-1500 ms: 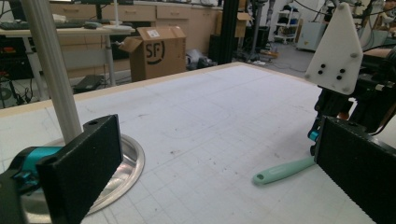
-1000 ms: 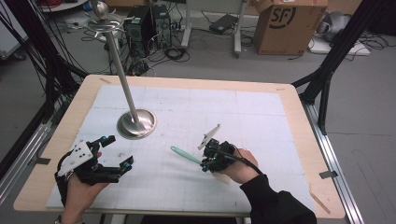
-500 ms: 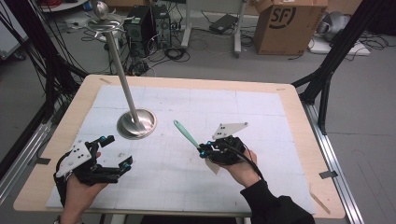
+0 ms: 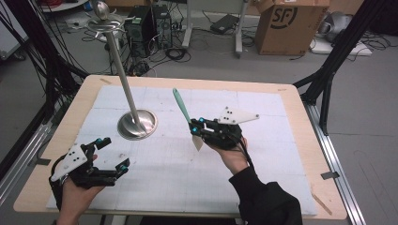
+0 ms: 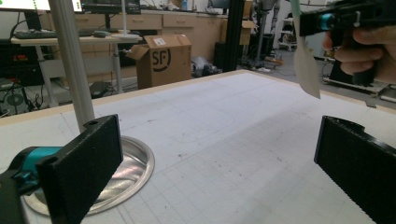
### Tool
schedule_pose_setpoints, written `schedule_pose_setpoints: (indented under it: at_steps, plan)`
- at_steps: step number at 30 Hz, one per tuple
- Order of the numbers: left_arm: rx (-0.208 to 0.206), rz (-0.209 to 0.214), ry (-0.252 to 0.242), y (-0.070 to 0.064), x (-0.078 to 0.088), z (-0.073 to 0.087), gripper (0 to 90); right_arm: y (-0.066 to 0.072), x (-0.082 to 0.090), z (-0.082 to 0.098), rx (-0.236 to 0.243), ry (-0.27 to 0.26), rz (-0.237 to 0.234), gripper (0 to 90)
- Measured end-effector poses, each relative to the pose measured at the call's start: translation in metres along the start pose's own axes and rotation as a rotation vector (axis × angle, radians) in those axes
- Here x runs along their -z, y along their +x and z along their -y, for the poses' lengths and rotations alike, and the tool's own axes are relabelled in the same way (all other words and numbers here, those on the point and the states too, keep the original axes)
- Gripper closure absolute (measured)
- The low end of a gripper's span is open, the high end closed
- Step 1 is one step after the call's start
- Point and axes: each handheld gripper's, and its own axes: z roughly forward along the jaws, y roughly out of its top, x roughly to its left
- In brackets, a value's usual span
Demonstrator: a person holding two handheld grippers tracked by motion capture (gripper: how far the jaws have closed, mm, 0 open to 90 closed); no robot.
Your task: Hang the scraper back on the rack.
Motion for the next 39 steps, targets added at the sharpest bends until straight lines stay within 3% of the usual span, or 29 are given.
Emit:
schedule_pose_setpoints:
  at_steps: [7,9,18,30,39]
  plan:
    - [0.004,-0.010,-0.007,0.001,0.006,-0.001,1.7,-0.006,-0.025,-0.019,-0.025,-0.037,-0.013,80.2]
    - [0.004,-0.013,-0.007,0.001,0.008,-0.001,1.7,-0.007,-0.034,-0.029,-0.024,-0.075,-0.020,80.3]
    - [0.002,-0.022,-0.010,0.002,0.014,-0.001,1.7,-0.009,-0.059,-0.060,-0.019,-0.132,-0.025,80.3]
    - [0.002,-0.026,-0.014,0.003,0.017,-0.001,1.7,-0.007,-0.092,-0.093,0.012,-0.148,-0.002,80.3]
    - [0.003,-0.027,-0.013,0.004,0.018,0.000,1.7,-0.002,-0.106,-0.100,0.050,-0.151,0.017,80.3]
